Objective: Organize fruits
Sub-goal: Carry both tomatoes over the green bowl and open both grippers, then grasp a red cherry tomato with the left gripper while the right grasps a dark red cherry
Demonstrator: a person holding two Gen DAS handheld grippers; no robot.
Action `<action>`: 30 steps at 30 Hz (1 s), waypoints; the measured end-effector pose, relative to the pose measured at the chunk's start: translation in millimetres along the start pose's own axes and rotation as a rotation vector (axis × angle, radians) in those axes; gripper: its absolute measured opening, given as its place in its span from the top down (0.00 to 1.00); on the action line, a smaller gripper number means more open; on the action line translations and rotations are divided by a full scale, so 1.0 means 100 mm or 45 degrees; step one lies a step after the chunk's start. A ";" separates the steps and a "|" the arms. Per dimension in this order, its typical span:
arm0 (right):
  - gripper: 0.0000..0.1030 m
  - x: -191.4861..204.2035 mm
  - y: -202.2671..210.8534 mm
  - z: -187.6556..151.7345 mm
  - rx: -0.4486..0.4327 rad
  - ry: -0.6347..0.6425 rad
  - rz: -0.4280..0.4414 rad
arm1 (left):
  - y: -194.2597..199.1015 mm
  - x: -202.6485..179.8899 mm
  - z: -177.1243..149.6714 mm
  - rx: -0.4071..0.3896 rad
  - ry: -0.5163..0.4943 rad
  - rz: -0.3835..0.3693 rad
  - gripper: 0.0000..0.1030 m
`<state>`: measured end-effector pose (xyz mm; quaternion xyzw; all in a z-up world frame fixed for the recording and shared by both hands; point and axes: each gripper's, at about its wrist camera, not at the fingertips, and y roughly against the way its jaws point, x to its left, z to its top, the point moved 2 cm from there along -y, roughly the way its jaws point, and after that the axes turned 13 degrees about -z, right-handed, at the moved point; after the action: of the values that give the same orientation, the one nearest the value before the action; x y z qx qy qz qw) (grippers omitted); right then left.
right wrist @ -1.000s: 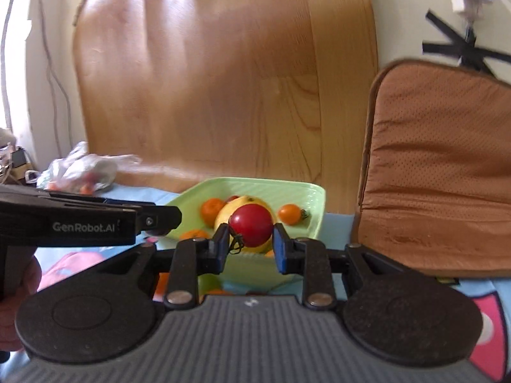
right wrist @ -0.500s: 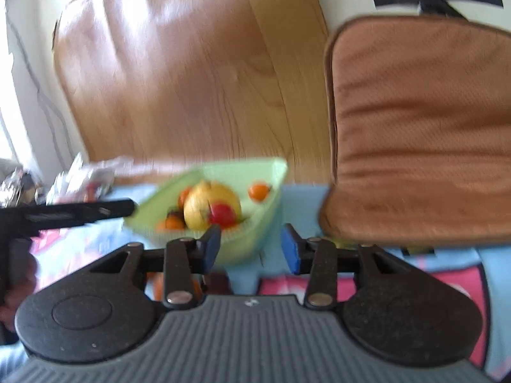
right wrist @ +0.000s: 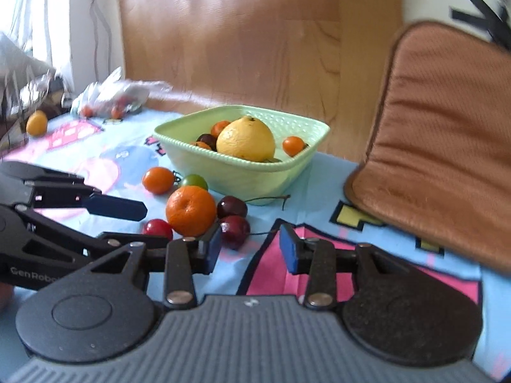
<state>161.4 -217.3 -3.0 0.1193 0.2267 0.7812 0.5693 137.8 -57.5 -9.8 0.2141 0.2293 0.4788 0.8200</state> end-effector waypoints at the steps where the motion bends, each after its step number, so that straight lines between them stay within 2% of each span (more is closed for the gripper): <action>1: 0.59 0.02 -0.03 0.01 0.004 0.026 0.004 | 0.00 0.00 0.00 -0.006 0.000 -0.003 0.61; 2: 0.59 0.04 -0.06 0.01 0.007 0.046 0.004 | 0.00 0.01 0.01 -0.015 0.004 -0.013 0.64; 3: 0.59 0.06 -0.10 0.01 0.010 0.066 0.008 | -0.02 0.02 0.01 -0.013 0.011 -0.019 0.73; 4: 0.59 0.07 -0.14 0.02 0.014 0.084 0.010 | -0.02 0.03 0.01 -0.013 0.015 -0.014 0.74; 5: 0.60 0.09 -0.17 0.02 0.025 0.099 0.008 | -0.02 0.04 0.01 -0.016 0.021 -0.019 0.74; 6: 0.71 0.09 -0.17 0.03 0.024 0.100 0.010 | -0.01 0.04 0.00 -0.019 0.027 -0.020 0.74; 7: 0.74 0.10 -0.15 0.03 0.018 0.097 0.017 | 0.01 0.04 -0.01 -0.020 0.031 -0.016 0.74; 14: 0.74 0.33 0.22 -0.14 0.030 0.067 0.026 | 0.35 -0.02 -0.26 -0.031 0.059 -0.049 0.74; 20: 0.74 0.69 0.72 -0.39 0.015 0.045 0.089 | 0.76 -0.20 -0.60 -0.045 -0.018 -0.038 0.74; 26: 0.74 1.03 1.14 -0.60 -0.050 0.074 0.040 | 1.04 -0.30 -0.82 -0.047 -0.024 -0.045 0.74; 30: 0.73 1.20 1.24 -0.72 -0.044 0.073 0.044 | 1.12 -0.32 -0.93 -0.059 -0.029 -0.032 0.73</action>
<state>-12.9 -150.9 -12.9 0.0910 0.2271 0.7977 0.5511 -6.9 -23.8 -15.1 0.1977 0.2115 0.4710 0.8333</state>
